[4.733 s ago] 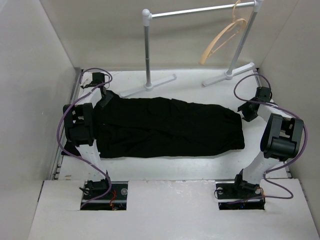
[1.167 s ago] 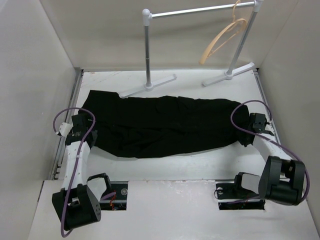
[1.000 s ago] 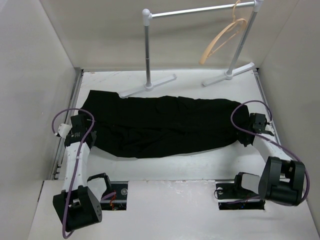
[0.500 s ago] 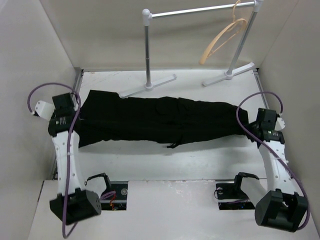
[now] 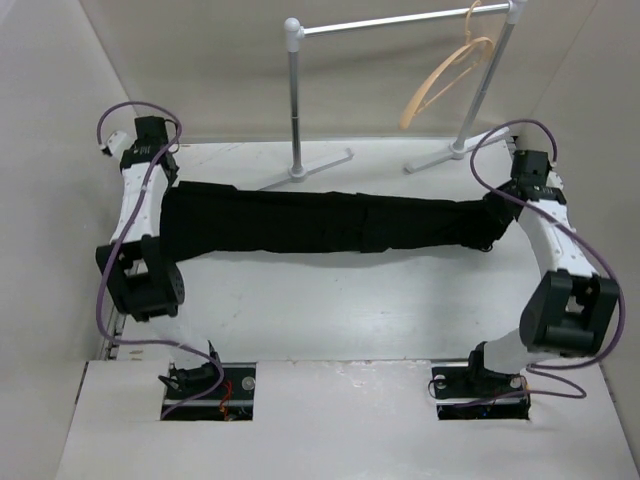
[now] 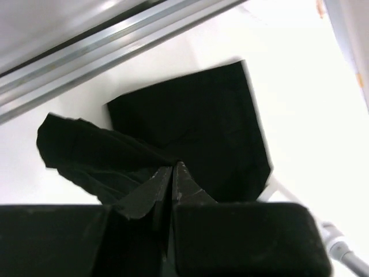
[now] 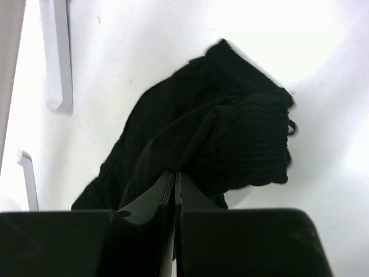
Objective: Place the trousers on the hanger
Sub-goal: Fold the trousers at the center of the board.
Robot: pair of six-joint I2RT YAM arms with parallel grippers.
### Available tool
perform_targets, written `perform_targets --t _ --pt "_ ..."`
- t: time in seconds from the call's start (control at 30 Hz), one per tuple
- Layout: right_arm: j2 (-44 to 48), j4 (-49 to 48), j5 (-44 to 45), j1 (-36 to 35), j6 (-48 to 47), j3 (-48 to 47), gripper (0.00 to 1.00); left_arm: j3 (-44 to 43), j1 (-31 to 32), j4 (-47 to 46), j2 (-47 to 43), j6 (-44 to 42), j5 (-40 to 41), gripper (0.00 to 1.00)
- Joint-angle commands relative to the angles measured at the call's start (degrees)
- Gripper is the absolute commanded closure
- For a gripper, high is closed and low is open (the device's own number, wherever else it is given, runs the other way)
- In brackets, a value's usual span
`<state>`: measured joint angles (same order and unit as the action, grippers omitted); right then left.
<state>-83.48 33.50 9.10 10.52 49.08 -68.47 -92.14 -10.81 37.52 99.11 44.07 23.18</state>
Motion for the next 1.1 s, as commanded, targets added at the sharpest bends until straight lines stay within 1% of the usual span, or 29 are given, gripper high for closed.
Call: perform_targets --t 0.0,0.1,0.13,0.17,0.2,0.27,0.33,0.37,0.43,0.5,0.53,0.57,0.6,0.67,0.7,0.73,0.77,0.8,0.83,0.87,0.97,1.07 --pt "-7.2 -4.3 1.1 0.8 -1.4 -8.2 0.94 -9.7 0.4 -2.4 7.0 -4.6 3.9 1.0" --pt "-16.4 -3.8 0.7 0.7 -1.5 -16.2 0.93 -18.7 1.4 -1.7 17.2 -7.7 4.1 0.96" --pt "-19.5 -3.3 0.7 0.6 -1.5 -19.0 0.92 -21.8 1.5 -1.0 20.6 -8.6 4.1 0.93" --pt "-22.5 -2.3 0.7 0.5 -1.5 -22.1 0.89 -25.2 1.6 0.2 24.0 -9.4 3.5 0.87" --pt "-25.6 -0.7 0.4 0.5 -1.6 -25.5 0.82 -28.6 1.8 1.5 26.9 -10.2 2.1 0.8" --pt "-30.1 2.7 0.2 0.5 -1.8 -31.4 0.62 -33.9 2.0 3.3 30.3 -11.5 0.1 0.68" --pt "-31.5 3.8 0.0 -0.2 -2.1 -34.5 0.44 -34.3 2.0 3.3 29.1 -12.3 -0.8 0.6" --pt "-31.0 3.5 0.4 -0.8 -2.4 -34.7 0.38 -32.8 1.7 2.9 27.2 -12.2 -0.9 0.58" --pt "-28.8 2.1 0.7 -1.7 -2.8 -33.2 0.32 -26.8 1.1 1.3 21.4 -12.0 -1.3 0.53" --pt "-24.6 -0.4 0.8 -2.8 -2.8 -28.9 0.31 -17.2 0.5 -0.9 13.7 -11.2 -2.3 0.52" --pt "-21.8 -2.5 0.8 -3.6 -2.4 -25.5 0.32 -12.4 0.3 -1.9 10.3 -10.3 -3.0 0.52" --pt "-19.0 -5.0 0.7 -4.6 -2.2 -21.8 0.37 -5.0 0.2 -3.5 5.7 -8.3 -4.6 0.52" --pt "-16.1 -7.3 0.4 -5.5 -1.9 -17.8 0.48 1.9 0.0 -5.1 1.4 -6.3 -6.5 0.52" --pt "-10.9 -10.7 -0.2 -7.7 -0.5 -10.1 0.73 16.0 0.0 -8.8 -6.8 -1.7 -11.4 0.52" --pt "-8.6 -12.0 -1.2 -8.8 0.2 -6.6 0.82 22.3 -0.2 -10.8 -10.1 0.1 -13.6 0.52" --pt "-6.4 -13.2 -2.3 -9.9 0.7 -3.4 0.85 27.8 -0.5 -12.9 -12.9 2.2 -15.9 0.52" --pt "-4.8 -14.4 -3.3 -10.6 1.3 -0.9 0.87 33.0 -1.0 -15.3 -15.4 4.7 -18.4 0.52" --pt "-2.5 -16.1 -4.5 -11.9 2.0 2.3 0.87 37.3 -1.6 -18.1 -17.2 6.8 -21.1 0.52" --pt "-1.3 -16.8 -5.1 -12.4 2.4 4.1 0.87 39.9 -2.2 -20.2 -17.8 8.3 -22.6 0.51" --pt "0.4 -17.3 -5.9 -13.2 3.2 6.2 0.85 42.5 -3.0 -22.5 -18.0 9.9 -24.0 0.51" --pt "3.1 -17.9 -7.6 -13.6 4.1 10.4 0.71 44.9 -4.5 -28.1 -15.4 11.7 -26.6 0.5" --pt "6.1 -18.5 -8.0 -12.1 5.2 15.5 0.49 45.0 -5.4 -32.8 -12.2 12.8 -27.0 0.49"
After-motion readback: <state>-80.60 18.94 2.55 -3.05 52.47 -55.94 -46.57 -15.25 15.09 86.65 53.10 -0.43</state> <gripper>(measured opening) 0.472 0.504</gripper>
